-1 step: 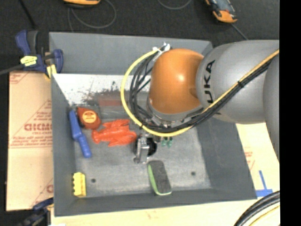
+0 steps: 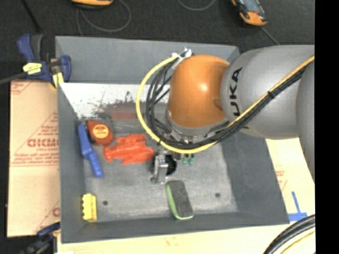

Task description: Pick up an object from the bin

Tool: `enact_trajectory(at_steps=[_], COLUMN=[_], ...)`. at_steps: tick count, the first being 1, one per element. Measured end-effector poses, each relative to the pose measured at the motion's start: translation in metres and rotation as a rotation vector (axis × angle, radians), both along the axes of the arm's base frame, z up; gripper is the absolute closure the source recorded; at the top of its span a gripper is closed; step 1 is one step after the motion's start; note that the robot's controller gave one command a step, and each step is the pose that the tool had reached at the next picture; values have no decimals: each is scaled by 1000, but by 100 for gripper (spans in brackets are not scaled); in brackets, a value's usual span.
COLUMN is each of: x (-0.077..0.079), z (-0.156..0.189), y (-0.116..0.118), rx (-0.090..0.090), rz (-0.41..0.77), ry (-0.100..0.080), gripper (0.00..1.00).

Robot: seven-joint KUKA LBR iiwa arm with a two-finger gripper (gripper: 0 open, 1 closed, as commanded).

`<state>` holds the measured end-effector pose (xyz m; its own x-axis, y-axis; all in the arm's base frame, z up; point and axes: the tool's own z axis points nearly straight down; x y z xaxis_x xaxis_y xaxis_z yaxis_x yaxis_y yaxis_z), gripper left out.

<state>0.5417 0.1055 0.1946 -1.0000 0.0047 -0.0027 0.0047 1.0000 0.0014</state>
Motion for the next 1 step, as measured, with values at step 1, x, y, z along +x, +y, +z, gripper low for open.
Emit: enact_trajectory(at_steps=[1], x=[27], z=[-96], y=[-62], rx=[-2], rz=[130], ry=[-3], gripper=[100])
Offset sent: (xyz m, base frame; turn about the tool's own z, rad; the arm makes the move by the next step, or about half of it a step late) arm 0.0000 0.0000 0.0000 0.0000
